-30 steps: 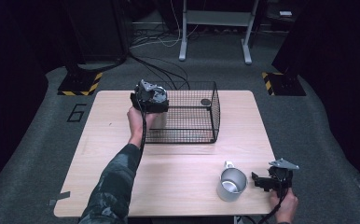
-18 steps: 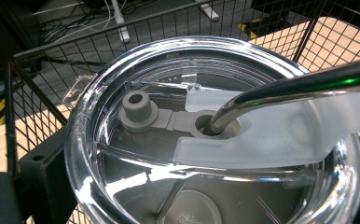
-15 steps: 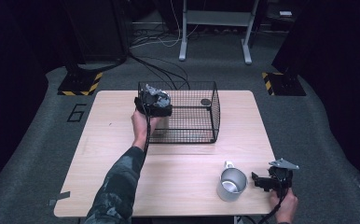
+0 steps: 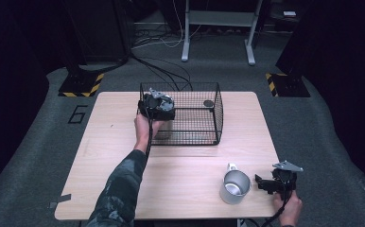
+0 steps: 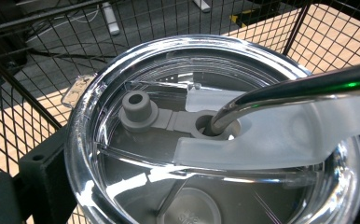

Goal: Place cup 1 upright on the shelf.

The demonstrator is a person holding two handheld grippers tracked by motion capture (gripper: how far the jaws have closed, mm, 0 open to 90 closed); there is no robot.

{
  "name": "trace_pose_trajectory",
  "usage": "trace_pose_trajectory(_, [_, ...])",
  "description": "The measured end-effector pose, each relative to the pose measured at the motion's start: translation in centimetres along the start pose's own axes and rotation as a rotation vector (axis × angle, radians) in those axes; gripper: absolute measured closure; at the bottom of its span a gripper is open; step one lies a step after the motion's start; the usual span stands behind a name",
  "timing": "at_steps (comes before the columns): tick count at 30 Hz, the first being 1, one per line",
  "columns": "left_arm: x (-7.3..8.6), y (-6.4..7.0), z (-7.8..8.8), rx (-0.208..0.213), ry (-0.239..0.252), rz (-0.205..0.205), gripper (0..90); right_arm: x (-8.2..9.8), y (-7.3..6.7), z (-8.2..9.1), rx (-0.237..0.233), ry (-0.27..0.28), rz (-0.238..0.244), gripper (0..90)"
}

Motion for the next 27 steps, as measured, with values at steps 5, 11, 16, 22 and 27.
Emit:
trace_pose_trajectory(5, [0.60, -0.23, 0.37, 0.012, -0.001, 0.014, 3.4, 0.00, 0.00, -0.01, -0.001, 0.002, 0.002, 0.0])
trace_pose_trajectory(11, [0.71, -0.74, 0.74, 0.024, -0.021, 0.001, 3.3, 0.00, -0.01, -0.01, -0.002, 0.002, 0.001, 0.0])
trace_pose_trajectory(16, [0.67, -0.45, 0.70, 0.012, -0.026, -0.012, 3.2, 0.00, -0.01, -0.01, 0.000, 0.000, 0.000, 0.0])
trace_pose_trajectory(22, [0.60, -0.50, 0.75, 0.011, -0.033, -0.014, 3.0, -0.01, -0.01, 0.00, -0.001, 0.000, 0.001, 0.0])
trace_pose_trajectory(27, [0.56, -0.42, 0.77, -0.001, -0.033, -0.019, 2.6, 0.00, -0.01, -0.01, -0.001, 0.001, 0.000, 0.0])
Point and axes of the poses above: each handheld gripper's, and its own axes: z roughly backward along the jaws, x roughly out of its underside, y roughly to its right, the point moved 1 cm from there along -z, roughly forward along the jaws, and after that the axes turned 10 degrees about z, right-handed, at the moved point
